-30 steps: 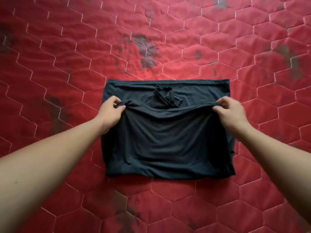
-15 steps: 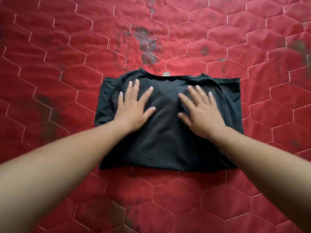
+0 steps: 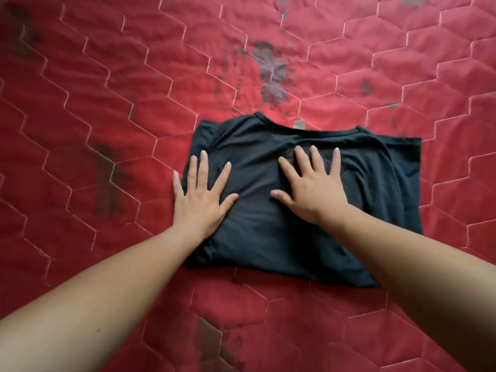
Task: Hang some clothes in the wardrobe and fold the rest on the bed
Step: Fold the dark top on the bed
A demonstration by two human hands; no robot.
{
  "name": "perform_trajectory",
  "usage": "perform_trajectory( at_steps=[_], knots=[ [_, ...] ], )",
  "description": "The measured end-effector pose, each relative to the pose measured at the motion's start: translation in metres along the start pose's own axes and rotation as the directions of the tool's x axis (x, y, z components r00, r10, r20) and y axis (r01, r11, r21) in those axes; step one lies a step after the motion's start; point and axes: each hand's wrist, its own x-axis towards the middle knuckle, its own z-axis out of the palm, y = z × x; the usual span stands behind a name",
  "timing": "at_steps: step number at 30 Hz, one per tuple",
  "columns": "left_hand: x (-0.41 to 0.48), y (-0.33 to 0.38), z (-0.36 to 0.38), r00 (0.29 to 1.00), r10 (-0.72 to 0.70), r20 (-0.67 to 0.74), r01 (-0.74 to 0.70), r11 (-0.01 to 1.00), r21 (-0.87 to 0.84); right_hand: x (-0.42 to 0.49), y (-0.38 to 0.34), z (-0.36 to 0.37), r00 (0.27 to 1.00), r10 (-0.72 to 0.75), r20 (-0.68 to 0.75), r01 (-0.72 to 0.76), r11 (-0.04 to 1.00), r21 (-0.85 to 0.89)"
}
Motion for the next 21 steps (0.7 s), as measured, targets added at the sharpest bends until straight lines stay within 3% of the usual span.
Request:
perform_trajectory(
  at_steps=[3, 6, 9, 12, 14, 18, 21],
  knots=[
    [-0.023, -0.009, -0.003, 0.995, -0.098, -0.003, 0.097, 0.992, -0.075, 0.029, -0.046, -0.029, 0.967, -0.074, -0.245, 0.070, 0.997, -0.028],
    [-0.043, -0.003, -0.013, 0.971, -0.237, -0.012, 0.225, 0.936, -0.272, 0.062, -0.108, -0.057, 0.963, -0.201, -0.178, 0.217, 0.973, 0.073],
    [-0.066, 0.005, -0.018, 0.905, -0.412, 0.110, 0.393, 0.706, -0.590, 0.086, -0.162, -0.066, 0.998, -0.054, -0.027, 0.059, 0.966, 0.253],
    [-0.080, 0.011, -0.016, 0.807, -0.480, 0.344, 0.564, 0.454, -0.689, 0.089, -0.185, -0.057, 0.998, 0.049, 0.037, -0.057, 0.963, 0.264],
    [-0.083, 0.012, -0.016, 0.779, -0.442, 0.445, 0.609, 0.363, -0.705, 0.084, -0.183, -0.054, 0.997, 0.068, -0.024, -0.058, 0.957, 0.284],
    [-0.084, 0.027, -0.038, 0.873, -0.234, 0.429, 0.488, 0.386, -0.783, 0.068, -0.146, -0.062, 0.994, 0.079, -0.075, -0.042, 0.913, 0.406],
    [-0.084, 0.067, -0.062, 0.908, -0.108, 0.404, 0.416, 0.339, -0.844, 0.048, -0.092, -0.073, 0.980, 0.177, -0.086, -0.098, 0.817, 0.568]
  ],
)
